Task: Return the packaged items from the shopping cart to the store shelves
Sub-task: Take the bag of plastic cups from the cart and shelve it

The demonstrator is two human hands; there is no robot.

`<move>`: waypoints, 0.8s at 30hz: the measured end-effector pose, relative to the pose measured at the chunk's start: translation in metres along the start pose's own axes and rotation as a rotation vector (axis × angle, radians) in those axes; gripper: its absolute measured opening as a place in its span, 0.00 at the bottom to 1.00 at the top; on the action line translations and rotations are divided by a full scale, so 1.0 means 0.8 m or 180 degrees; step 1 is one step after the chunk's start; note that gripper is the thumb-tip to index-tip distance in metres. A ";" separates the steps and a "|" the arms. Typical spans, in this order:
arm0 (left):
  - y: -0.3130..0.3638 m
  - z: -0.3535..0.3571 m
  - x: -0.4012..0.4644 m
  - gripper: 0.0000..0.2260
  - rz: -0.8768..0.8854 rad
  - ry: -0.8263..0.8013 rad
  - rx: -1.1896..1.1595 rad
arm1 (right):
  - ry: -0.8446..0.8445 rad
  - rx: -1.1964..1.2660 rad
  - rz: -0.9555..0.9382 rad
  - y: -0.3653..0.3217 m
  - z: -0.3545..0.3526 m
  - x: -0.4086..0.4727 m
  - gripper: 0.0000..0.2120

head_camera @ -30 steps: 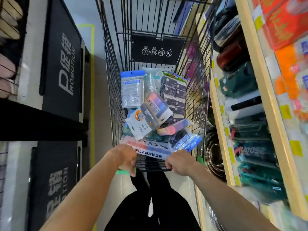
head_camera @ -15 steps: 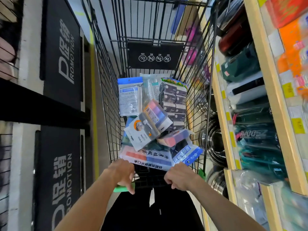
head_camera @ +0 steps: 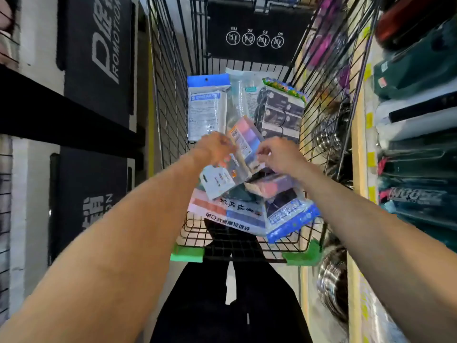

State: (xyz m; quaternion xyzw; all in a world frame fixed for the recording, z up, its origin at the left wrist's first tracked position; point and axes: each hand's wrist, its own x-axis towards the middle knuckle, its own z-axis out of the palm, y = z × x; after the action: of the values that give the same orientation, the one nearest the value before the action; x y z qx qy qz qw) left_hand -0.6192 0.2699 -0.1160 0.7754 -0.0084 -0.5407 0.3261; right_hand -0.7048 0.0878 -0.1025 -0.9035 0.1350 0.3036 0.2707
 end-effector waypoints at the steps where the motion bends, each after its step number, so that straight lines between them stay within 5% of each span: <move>1: 0.005 -0.004 0.019 0.06 0.0006 0.0102 -0.0282 | 0.0207 0.0217 0.0082 0.002 -0.003 0.025 0.04; 7: 0.048 -0.016 0.131 0.14 0.0209 0.0761 -0.1146 | 0.0513 0.1434 0.0261 0.001 -0.024 0.155 0.11; 10: 0.066 -0.007 0.175 0.09 0.0123 0.0787 -0.1560 | 0.0603 0.1669 0.0349 0.028 -0.002 0.215 0.15; 17: 0.070 0.029 0.236 0.07 0.0261 0.1293 -0.2250 | 0.0939 0.1203 0.0475 0.008 0.005 0.224 0.22; 24: 0.057 0.028 0.266 0.30 0.0367 0.1526 -0.1694 | 0.1270 0.0316 0.0518 0.005 -0.005 0.232 0.17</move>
State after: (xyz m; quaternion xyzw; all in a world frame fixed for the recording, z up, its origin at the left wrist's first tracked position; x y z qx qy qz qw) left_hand -0.5342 0.1451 -0.2746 0.7664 0.1655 -0.3075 0.5392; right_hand -0.5599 0.0676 -0.2171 -0.9174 0.2731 0.1326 0.2573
